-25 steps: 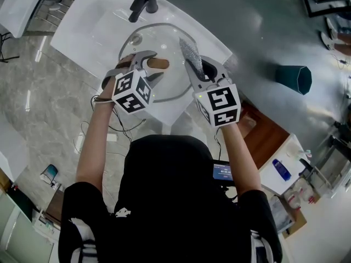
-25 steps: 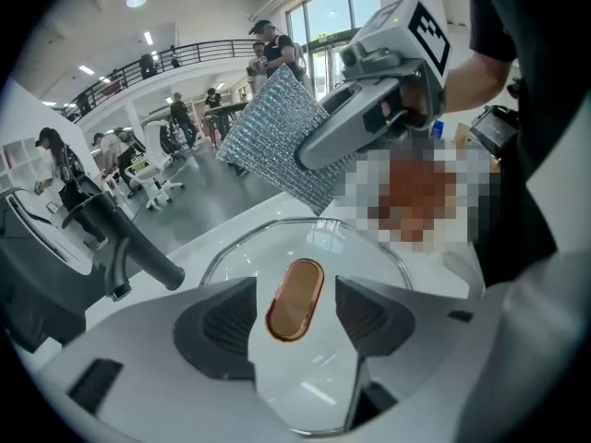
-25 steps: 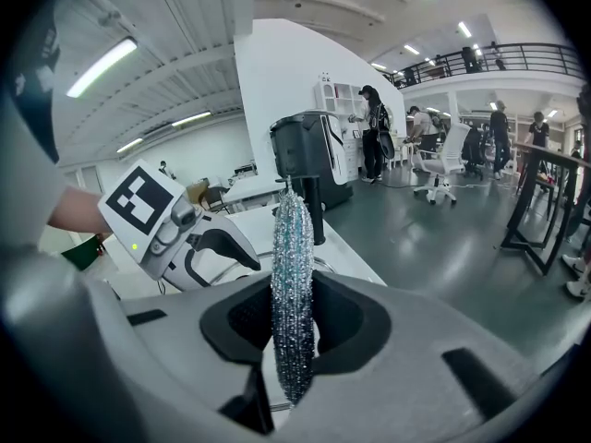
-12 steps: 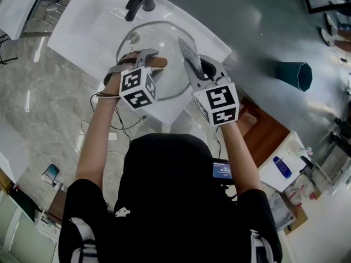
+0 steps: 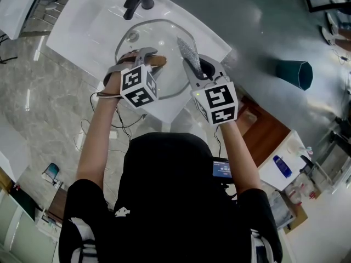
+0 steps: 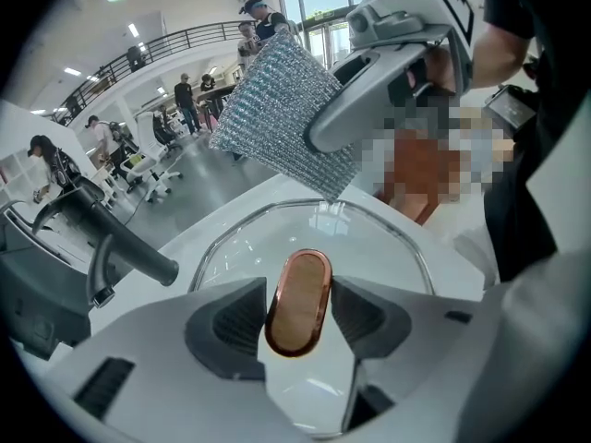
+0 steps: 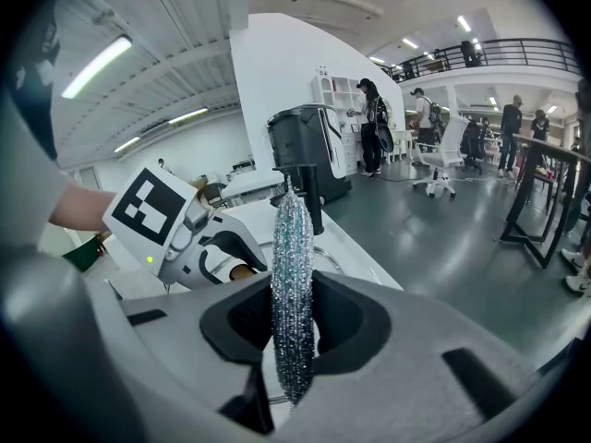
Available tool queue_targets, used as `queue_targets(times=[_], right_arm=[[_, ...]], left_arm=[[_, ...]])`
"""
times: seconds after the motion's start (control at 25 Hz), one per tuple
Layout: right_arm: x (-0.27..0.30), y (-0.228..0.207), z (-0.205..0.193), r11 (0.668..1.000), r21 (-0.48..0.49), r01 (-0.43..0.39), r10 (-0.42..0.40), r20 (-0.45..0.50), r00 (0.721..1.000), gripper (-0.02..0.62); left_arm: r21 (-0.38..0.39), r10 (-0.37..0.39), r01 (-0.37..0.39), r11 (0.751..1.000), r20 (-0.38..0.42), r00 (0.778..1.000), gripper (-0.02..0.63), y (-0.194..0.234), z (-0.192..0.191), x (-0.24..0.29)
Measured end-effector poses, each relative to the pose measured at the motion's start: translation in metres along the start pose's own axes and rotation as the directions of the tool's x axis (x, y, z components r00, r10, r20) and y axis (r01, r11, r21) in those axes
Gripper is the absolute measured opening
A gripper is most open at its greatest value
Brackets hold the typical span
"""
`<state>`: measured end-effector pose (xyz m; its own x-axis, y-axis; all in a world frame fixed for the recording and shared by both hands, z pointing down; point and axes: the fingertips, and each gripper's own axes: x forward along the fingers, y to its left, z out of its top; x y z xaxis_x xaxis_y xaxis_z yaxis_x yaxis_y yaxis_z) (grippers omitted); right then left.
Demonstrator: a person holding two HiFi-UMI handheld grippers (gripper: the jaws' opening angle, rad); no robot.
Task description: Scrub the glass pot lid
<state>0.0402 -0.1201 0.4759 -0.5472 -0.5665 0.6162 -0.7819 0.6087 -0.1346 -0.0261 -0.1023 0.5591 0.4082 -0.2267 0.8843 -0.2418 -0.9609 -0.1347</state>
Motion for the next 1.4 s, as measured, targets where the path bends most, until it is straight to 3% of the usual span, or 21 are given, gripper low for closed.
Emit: queue_targets(times=[0.52,0.92,1.12,1.4], right_arm=[[0.003,0.001,-0.005,1.0,-0.001,-0.008,0.008,-0.013,1.0,0.072],[0.006,-0.002,-0.011,1.0,-0.017,0.0,-0.001,-0.031,1.0,0.072],[0.007,-0.003,-0.01,0.997,-0.081,-0.001,-0.003,-0.056,0.998,0.072],[0.014,-0.008,-0.012,0.965,-0.261,-0.022,-0.009,-0.12,0.993,0.072]], left_arm=[[-0.052,0.015,-0.016,0.999,-0.017,1.0,0.181,0.002,-0.003,-0.001],[-0.047,0.022,-0.022,0.999,-0.002,1.0,0.173,0.002,-0.003,0.0],[-0.049,0.021,-0.021,0.999,0.001,1.0,0.172,0.002,-0.003,0.0],[-0.047,0.005,-0.005,0.999,-0.003,1.0,0.172,0.001,-0.003,0.0]])
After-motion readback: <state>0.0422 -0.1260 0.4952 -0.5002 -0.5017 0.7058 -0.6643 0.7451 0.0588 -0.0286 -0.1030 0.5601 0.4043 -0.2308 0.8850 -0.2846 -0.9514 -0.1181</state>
